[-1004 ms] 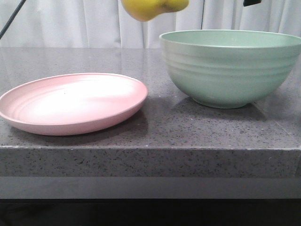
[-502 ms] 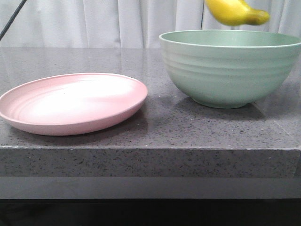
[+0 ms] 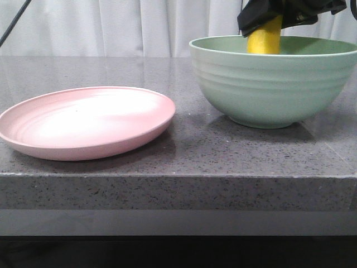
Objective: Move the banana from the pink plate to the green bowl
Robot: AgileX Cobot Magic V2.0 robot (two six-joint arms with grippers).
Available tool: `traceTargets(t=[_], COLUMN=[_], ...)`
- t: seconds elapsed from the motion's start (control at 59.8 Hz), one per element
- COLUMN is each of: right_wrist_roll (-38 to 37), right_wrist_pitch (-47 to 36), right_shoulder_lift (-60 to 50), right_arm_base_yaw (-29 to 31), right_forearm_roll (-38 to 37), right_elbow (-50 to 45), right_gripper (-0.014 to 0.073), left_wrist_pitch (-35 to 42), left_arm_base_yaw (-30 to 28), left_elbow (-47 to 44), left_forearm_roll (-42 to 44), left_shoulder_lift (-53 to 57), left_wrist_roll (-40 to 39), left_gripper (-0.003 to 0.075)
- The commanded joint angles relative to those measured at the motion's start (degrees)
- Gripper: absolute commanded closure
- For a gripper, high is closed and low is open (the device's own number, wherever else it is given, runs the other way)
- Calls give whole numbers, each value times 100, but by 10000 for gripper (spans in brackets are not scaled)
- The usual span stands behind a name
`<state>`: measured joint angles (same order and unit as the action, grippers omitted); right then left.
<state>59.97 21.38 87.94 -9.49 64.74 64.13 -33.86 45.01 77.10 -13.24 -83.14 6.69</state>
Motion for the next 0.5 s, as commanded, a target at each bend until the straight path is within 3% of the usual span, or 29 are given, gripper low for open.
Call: traceTargets(t=[0.0,0.335,0.402,0.485], right_wrist_roll=[50,50,50,50], right_wrist_pitch=[-136,-19,127,207], right_shoulder_lift=[-253,-379,-495,-703], right_arm_base_yaw=[21,21,21,21], right_forearm_roll=[145,145,145,139], right_elbow=[263,270,270,270], right_gripper=[186,176,215,363], left_wrist_pitch=[344,351,391,450], left_arm_base_yaw=[61,61,61,61], left_elbow=[206,206,206,206], left_forearm_roll=[-96,-84,-73,-48], left_shoulder_lift=[204,204,204,204], left_wrist_roll=[-2,-2,-2,-2], left_gripper=[164,167,197,300])
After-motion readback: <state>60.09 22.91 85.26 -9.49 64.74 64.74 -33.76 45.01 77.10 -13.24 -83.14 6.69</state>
